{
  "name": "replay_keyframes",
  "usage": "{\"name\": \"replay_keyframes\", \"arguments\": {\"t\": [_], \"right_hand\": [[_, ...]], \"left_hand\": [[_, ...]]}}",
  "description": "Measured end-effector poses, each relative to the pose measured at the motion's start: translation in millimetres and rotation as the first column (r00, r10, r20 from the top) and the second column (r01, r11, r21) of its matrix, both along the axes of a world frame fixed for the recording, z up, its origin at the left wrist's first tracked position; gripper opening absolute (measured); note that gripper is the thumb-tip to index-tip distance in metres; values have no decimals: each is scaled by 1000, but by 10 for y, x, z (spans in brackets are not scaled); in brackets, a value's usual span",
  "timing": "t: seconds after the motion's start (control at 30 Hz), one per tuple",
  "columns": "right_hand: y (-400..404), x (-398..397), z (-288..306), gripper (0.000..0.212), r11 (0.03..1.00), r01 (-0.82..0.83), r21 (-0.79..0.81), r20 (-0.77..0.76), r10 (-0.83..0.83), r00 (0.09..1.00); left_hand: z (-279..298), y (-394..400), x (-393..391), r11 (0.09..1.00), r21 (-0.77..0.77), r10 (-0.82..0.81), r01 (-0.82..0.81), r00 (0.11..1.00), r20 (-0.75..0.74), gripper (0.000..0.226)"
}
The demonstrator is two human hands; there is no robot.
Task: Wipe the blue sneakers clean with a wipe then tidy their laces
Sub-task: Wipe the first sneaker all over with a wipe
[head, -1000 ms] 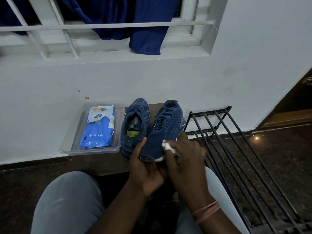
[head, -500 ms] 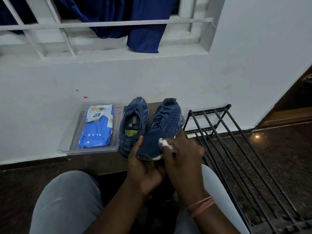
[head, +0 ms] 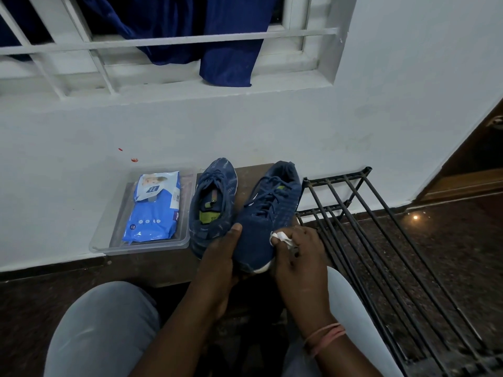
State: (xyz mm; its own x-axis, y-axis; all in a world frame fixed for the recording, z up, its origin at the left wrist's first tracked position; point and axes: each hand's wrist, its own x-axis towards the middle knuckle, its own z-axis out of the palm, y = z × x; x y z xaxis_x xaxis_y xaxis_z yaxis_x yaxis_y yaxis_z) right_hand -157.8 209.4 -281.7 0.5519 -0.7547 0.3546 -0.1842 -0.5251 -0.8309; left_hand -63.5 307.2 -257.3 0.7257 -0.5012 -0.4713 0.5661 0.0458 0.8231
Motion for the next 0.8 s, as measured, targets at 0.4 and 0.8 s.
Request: {"name": "replay_keyframes", "arguments": {"t": [0.4, 0.8], "right_hand": [[-95, -9, -92, 21, 974, -226, 7, -116, 226, 967], [-128, -24, -224, 25, 948, -187, 256, -299, 262, 918]], "left_hand": [[-73, 38, 134, 633, 771, -475, 74, 823, 311, 97], [-265, 71, 23, 406, 900, -666, -158, 623, 410, 85]]}}
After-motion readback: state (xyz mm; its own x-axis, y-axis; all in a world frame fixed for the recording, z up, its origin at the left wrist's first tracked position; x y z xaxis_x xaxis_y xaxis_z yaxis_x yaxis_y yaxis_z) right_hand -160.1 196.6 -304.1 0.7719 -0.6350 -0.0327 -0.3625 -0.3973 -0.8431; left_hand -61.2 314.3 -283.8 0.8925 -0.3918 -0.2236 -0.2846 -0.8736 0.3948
